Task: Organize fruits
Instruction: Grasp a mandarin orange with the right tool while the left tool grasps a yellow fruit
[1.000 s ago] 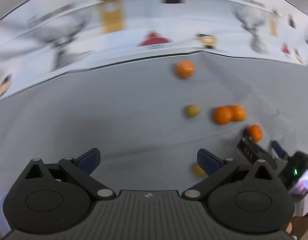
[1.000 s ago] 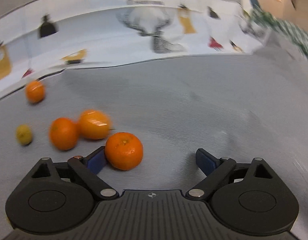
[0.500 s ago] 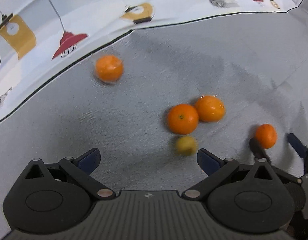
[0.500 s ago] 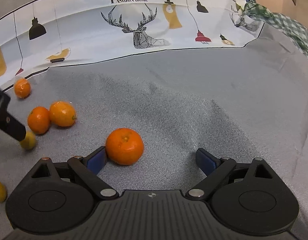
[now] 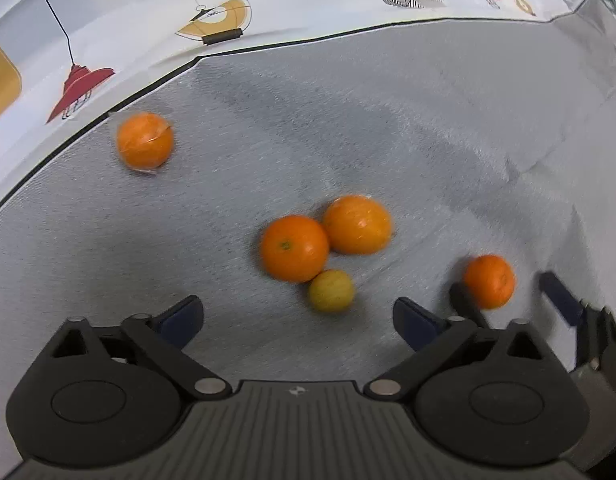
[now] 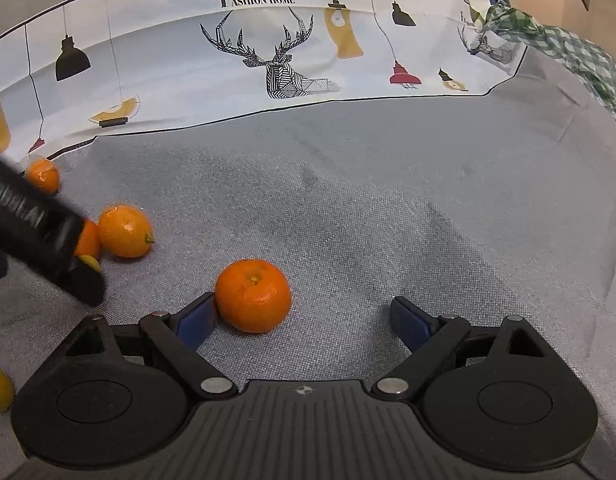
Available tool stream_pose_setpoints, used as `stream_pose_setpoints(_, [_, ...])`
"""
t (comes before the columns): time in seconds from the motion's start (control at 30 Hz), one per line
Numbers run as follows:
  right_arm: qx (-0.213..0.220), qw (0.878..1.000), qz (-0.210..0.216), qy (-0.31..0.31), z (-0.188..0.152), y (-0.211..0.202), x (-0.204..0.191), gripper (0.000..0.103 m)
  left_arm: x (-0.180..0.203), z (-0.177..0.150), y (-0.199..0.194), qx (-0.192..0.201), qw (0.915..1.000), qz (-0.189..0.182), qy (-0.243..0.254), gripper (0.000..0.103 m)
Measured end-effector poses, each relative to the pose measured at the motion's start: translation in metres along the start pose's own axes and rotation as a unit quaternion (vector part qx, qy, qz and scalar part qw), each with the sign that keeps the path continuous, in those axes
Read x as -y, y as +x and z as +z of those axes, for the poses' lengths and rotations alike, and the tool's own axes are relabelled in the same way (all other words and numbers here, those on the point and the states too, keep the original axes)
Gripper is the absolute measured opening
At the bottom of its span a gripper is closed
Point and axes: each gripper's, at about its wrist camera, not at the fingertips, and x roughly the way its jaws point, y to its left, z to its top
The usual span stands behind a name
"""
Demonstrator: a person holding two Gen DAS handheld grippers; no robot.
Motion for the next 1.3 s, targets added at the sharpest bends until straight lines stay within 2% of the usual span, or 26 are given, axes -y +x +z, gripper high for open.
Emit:
stream_pose_setpoints(0.03, [0.0, 1.0, 0.0, 0.0, 0.0, 0.0, 0.0, 0.092, 0.002, 0.001, 0.001, -0.003, 1.0, -0.001, 0.0, 0.083])
stream_pose_setpoints(0.07, [0.0, 1.0, 0.001, 0.0, 0.0, 0.0, 0.0, 0.091, 0.002, 0.002, 0.004, -0.008, 1.0, -0.004, -0.001, 0.054])
stream_pose_setpoints(0.1, [0.0, 1.0, 0.005, 0.0, 0.0, -0.001, 0.0, 0.084, 0.004, 0.002, 0.007, -0.018, 0.9998, -0.011, 0.002, 0.024])
stream_pose_setpoints(0.13, [0.003, 1.0, 0.014, -0.002, 0.0, -0.002, 0.0, 0.076, 0.005, 0.002, 0.008, -0.021, 0.9997, -0.01, 0.007, 0.021])
stream_pose_setpoints(0.17, [0.008, 1.0, 0.022, -0.007, 0.001, -0.004, -0.002, 0.048, 0.005, 0.0, 0.005, -0.015, 0.9998, -0.002, 0.01, 0.02])
stream_pose_setpoints(0.2, [0.013, 0.999, 0.025, -0.016, 0.001, -0.006, -0.005, 0.037, 0.004, -0.001, 0.003, -0.014, 0.9999, -0.001, 0.009, 0.02])
stream_pose_setpoints(0.3, [0.012, 1.0, 0.025, -0.005, 0.004, -0.006, -0.003, 0.036, -0.003, -0.01, -0.01, -0.006, 0.9999, -0.002, -0.009, 0.015])
stream_pose_setpoints(0.37, [0.022, 0.999, 0.022, 0.011, 0.006, -0.009, 0.001, 0.036, -0.011, -0.017, -0.023, 0.006, 0.9998, -0.003, -0.018, 0.0])
stream_pose_setpoints(0.53, [0.044, 0.999, 0.015, 0.026, 0.013, -0.019, 0.007, 0.037, -0.04, -0.049, -0.075, 0.043, 0.9973, 0.008, -0.059, 0.001])
stream_pose_setpoints(0.67, [0.039, 0.999, 0.011, 0.025, 0.01, -0.02, 0.003, 0.037, -0.057, -0.063, -0.087, 0.032, 0.9972, 0.012, -0.066, 0.001])
stream_pose_setpoints(0.73, [0.019, 0.999, 0.007, 0.028, 0.005, -0.016, 0.001, 0.037, -0.06, -0.058, -0.081, 0.031, 0.9972, 0.012, -0.067, 0.011])
stream_pose_setpoints(0.8, [0.009, 0.999, 0.013, 0.036, 0.003, -0.014, 0.002, 0.037, -0.054, -0.051, -0.073, 0.032, 0.9973, 0.016, -0.064, 0.038])
stream_pose_setpoints(0.87, [0.002, 0.999, 0.012, 0.03, 0.001, -0.013, 0.004, 0.037, -0.045, -0.042, -0.06, 0.037, 0.9974, 0.016, -0.059, 0.052])
stream_pose_setpoints(0.97, [0.001, 0.999, 0.006, 0.038, 0.002, -0.011, 0.013, 0.038, -0.026, -0.026, -0.035, 0.029, 0.9984, 0.013, -0.047, 0.055])
stream_pose_setpoints(1.07, [-0.003, 0.999, 0.008, 0.043, 0.004, -0.008, 0.017, 0.038, -0.01, -0.014, -0.014, 0.019, 0.9989, 0.02, -0.037, 0.063])
stream_pose_setpoints(1.13, [-0.003, 0.999, 0.005, 0.032, 0.003, -0.006, 0.014, 0.039, -0.004, -0.008, -0.003, 0.01, 0.999, 0.027, -0.036, 0.063])
stream_pose_setpoints(1.17, [-0.003, 1.0, 0.003, 0.027, 0.003, -0.006, 0.012, 0.039, -0.003, -0.007, 0.001, 0.004, 0.9988, 0.027, -0.039, 0.053])
stream_pose_setpoints(1.2, [-0.002, 1.0, 0.003, 0.026, 0.004, -0.005, 0.012, 0.039, -0.003, -0.007, 0.004, 0.0, 0.9987, 0.029, -0.043, 0.028])
stream_pose_setpoints(1.3, [-0.003, 1.0, 0.004, 0.028, 0.005, -0.004, 0.013, 0.038, -0.001, -0.011, -0.004, 0.012, 0.999, 0.032, -0.03, 0.027])
